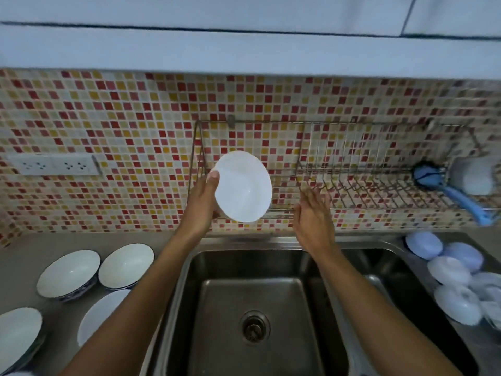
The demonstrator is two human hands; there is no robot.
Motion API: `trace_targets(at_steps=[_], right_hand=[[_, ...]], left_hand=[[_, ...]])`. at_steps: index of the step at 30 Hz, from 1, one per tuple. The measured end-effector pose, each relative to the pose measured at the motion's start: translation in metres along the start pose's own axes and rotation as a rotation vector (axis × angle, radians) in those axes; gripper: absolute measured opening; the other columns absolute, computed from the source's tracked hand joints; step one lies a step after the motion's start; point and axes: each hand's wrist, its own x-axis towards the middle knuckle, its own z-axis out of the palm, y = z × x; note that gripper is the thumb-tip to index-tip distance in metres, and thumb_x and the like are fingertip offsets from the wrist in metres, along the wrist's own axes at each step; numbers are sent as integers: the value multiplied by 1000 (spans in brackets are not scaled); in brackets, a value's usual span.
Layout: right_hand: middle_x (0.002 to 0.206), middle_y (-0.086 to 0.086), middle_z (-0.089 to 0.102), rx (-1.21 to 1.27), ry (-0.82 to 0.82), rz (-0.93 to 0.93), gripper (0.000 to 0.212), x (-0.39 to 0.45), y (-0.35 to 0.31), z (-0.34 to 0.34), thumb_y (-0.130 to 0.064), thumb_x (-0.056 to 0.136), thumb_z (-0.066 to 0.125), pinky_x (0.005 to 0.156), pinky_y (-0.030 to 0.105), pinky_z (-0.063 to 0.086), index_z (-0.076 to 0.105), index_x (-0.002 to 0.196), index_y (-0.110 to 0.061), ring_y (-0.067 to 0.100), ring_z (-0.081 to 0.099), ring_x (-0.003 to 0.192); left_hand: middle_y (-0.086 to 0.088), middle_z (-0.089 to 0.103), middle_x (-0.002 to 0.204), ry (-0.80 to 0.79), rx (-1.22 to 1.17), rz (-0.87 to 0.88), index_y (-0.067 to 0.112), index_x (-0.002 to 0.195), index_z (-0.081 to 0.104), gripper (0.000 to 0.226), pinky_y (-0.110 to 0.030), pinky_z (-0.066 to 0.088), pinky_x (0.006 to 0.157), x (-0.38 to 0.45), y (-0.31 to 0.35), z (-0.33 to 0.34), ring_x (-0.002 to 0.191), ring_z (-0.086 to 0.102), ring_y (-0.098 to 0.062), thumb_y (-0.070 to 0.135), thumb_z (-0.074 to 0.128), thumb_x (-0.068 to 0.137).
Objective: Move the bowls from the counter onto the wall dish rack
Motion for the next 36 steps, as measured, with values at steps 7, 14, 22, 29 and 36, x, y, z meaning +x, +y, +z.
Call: trace_targets(at_steps=[7, 14, 22, 29, 36], right_hand=[[143, 19, 46, -50, 38, -6, 55, 5, 18, 16, -32, 101, 22, 118, 44, 17, 47, 135, 3, 29, 39, 137], [142, 19, 48, -91, 27, -41, 52, 4, 23, 20, -30, 100, 29, 119, 45, 18, 48, 135, 3, 29, 39, 137], [142, 17, 48, -70, 85, -50, 47, 5, 26, 26, -28, 100, 36, 119, 39, 10, 48, 136, -1, 27, 41, 136], [143, 17, 47, -41, 113, -48, 53, 4, 26, 27, -33, 102, 22, 118, 41, 10, 47, 136, 0, 27, 38, 138], [140, 15, 51, 36, 183, -78, 48, 3, 29, 30, -31, 101, 32, 119, 40, 11, 51, 134, -1, 25, 42, 135]], left_hand=[[-2, 43, 135, -4, 531, 270, 25, 135, 43, 66, -25, 40, 91, 73, 9, 56, 118, 45, -17, 58, 59, 80], [-11, 38, 132, -275, 987, 498, 12, 140, 39, 92, -31, 37, 108, 103, -22, 88, 122, 40, -27, 37, 84, 64], [-11, 40, 139, -315, 1213, 570, 12, 139, 39, 95, -36, 40, 103, 112, -29, 105, 125, 41, -29, 31, 87, 59], [-12, 43, 136, -316, 1188, 509, 14, 135, 43, 88, -38, 42, 101, 115, -36, 107, 123, 41, -29, 23, 88, 60], [-8, 39, 145, -217, 1033, 476, 20, 136, 44, 66, -41, 39, 108, 107, -46, 102, 131, 37, -28, 32, 73, 79]])
